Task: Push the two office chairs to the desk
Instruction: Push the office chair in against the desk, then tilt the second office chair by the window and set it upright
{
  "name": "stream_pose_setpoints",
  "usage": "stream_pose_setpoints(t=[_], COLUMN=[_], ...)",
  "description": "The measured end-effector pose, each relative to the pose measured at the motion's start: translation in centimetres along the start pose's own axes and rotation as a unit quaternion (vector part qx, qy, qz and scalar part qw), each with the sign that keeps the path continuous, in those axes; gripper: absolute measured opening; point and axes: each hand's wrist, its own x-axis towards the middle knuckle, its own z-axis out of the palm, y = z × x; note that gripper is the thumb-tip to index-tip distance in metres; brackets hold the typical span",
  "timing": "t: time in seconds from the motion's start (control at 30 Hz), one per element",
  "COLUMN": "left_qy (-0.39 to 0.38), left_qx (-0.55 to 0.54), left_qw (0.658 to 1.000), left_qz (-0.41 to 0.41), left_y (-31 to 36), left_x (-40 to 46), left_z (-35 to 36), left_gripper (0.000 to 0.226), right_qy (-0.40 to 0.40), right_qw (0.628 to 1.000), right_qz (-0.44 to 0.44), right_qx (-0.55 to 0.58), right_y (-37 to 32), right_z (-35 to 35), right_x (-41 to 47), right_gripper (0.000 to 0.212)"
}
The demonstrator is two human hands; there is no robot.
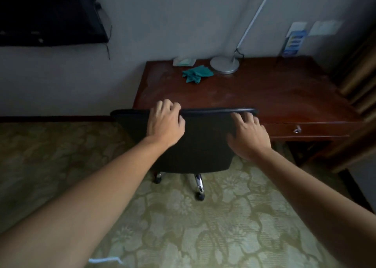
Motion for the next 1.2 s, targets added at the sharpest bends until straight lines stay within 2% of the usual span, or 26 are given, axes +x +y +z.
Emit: stream_pose_setpoints(t=[0.17,0.27,0.5,0.67,0.8,0.83,0.9,1.0,1.03,1.07,1.2], left_qy=[-0.079,-0.105,-0.107,-0.122,-0.174,-0.191,-0.219,-0.277,-0.301,-0.308,-0.348], left_qx=[-0.157,-0.206,-0.297,-0.349,-0.369,-0.372,-0.383,-0.383,-0.380,-0.378,-0.360], left_qw=[0.982,0.968,0.929,0.885,0.835,0.809,0.771,0.688,0.644,0.632,0.499], left_qz=[0.074,0.100,0.194,0.284,0.370,0.413,0.459,0.552,0.592,0.602,0.707], left_y=[8.6,15.1,35.7,53.0,68.1,73.4,79.2,88.5,92.5,93.4,101.5], left_x=[-0.5,0.3,0.2,-1.7,-6.6,-9.3,-12.7,-21.8,-27.1,-28.5,-43.0], left_z=[-2.2,-3.4,-5.7,-7.9,-9.9,-10.8,-11.6,-13.0,-13.8,-13.9,-16.4], left_gripper=[0.012,0.009,0.008,0.016,0.019,0.019,0.020,0.018,0.017,0.017,0.017], right_qy=[0.048,0.068,0.200,0.289,0.356,0.374,0.393,0.449,0.468,0.470,0.501], right_qw=[0.989,0.979,0.927,0.876,0.793,0.768,0.738,0.638,0.588,0.576,0.441], right_qz=[0.095,0.137,0.234,0.294,0.418,0.450,0.488,0.583,0.626,0.636,0.729], right_qx=[0.099,0.136,0.215,0.251,0.265,0.259,0.250,0.226,0.208,0.208,0.155], right_y=[6.2,11.0,24.8,36.4,44.8,47.1,49.4,51.5,51.6,51.6,51.0], right_z=[-4.2,-6.7,-12.9,-17.8,-20.0,-20.6,-21.2,-21.1,-20.9,-20.8,-19.2], right_x=[-5.7,-8.8,-17.2,-26.1,-38.0,-42.9,-48.7,-60.2,-66.0,-67.3,-80.8], right_gripper=[0.029,0.019,0.021,0.023,0.024,0.024,0.024,0.025,0.025,0.025,0.027])
